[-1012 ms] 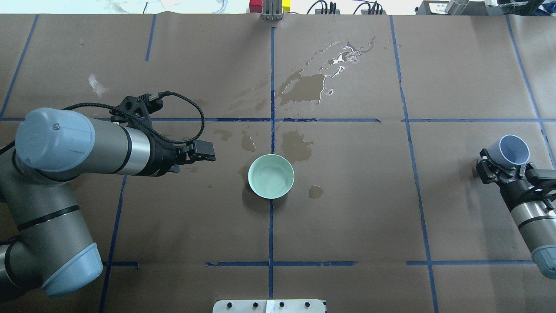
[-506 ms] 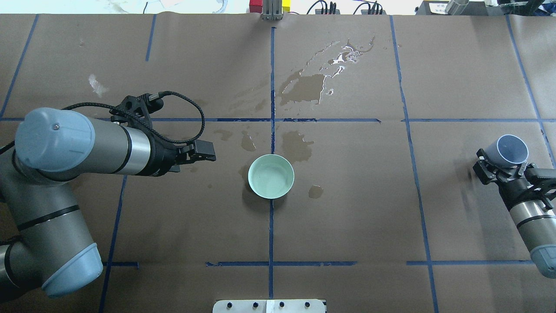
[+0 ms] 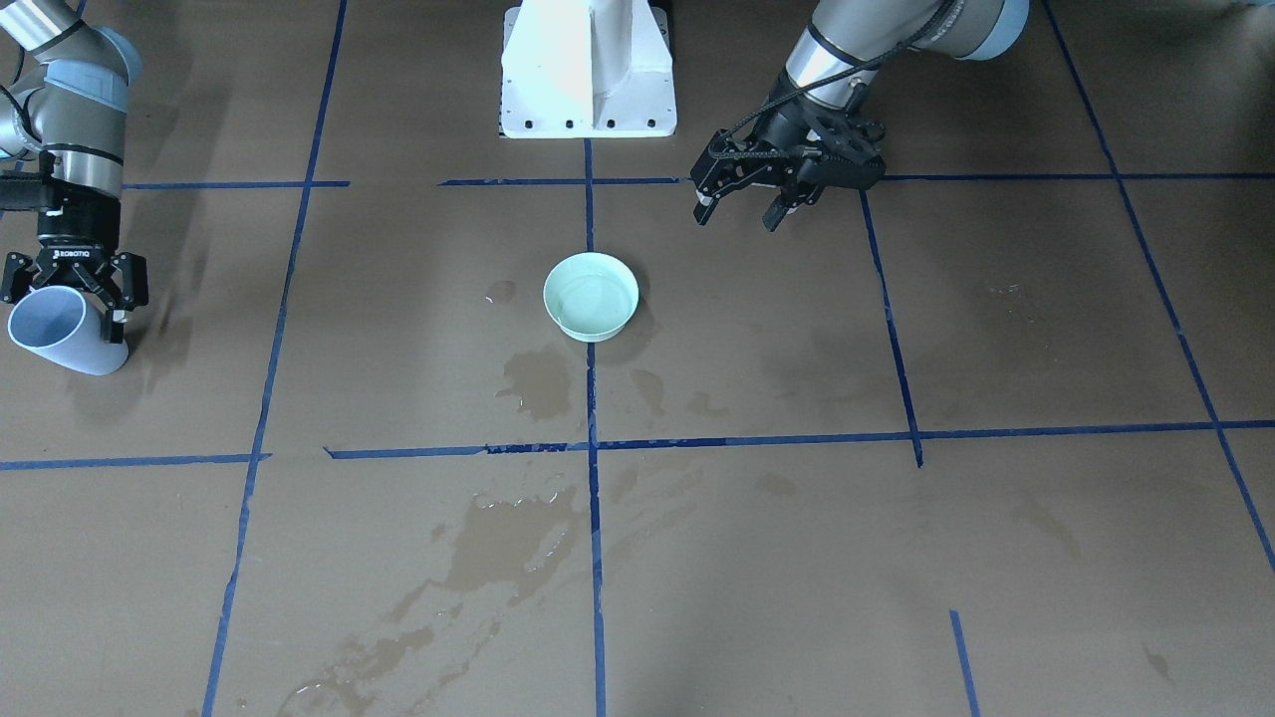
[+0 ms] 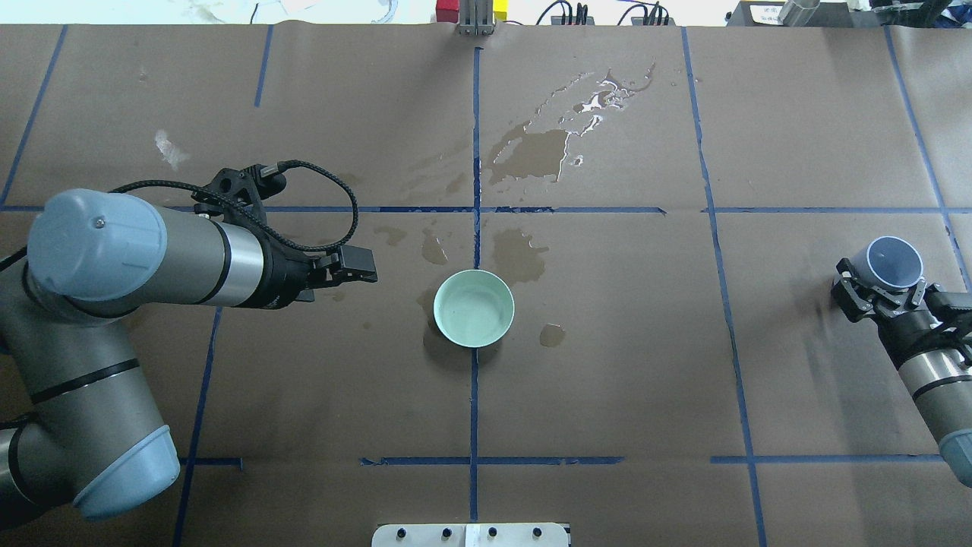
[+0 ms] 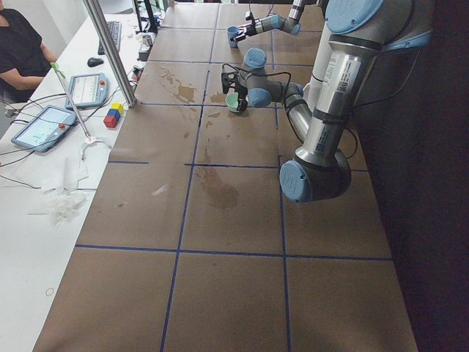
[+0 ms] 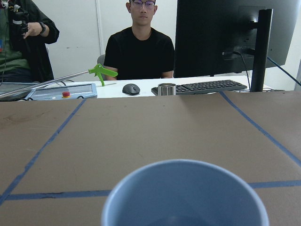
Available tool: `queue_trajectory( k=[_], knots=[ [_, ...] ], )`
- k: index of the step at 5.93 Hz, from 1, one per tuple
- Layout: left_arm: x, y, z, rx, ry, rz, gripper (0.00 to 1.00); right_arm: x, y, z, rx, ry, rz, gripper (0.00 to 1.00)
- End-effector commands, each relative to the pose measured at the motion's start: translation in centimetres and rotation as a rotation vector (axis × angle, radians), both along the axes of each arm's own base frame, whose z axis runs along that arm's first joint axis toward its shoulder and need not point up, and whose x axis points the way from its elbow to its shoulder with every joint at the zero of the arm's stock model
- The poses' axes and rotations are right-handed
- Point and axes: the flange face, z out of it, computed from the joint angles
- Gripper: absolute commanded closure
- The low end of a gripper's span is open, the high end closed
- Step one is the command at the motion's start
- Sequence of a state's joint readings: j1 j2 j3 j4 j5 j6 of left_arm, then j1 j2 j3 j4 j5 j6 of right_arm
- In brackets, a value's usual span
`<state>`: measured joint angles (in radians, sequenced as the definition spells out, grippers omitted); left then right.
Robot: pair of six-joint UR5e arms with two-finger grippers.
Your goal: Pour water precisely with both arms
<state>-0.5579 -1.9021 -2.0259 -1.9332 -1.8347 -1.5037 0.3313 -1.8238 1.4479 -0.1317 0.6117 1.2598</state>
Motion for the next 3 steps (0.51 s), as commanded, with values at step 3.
queue_trajectory(
  k=[3],
  knots=[
    [0.0, 0.0, 0.3, -0.002, -0.004, 0.001, 0.00, 3.0, 1.4, -1.8, -0.006, -0.019, -0.049, 0.00]
  ],
)
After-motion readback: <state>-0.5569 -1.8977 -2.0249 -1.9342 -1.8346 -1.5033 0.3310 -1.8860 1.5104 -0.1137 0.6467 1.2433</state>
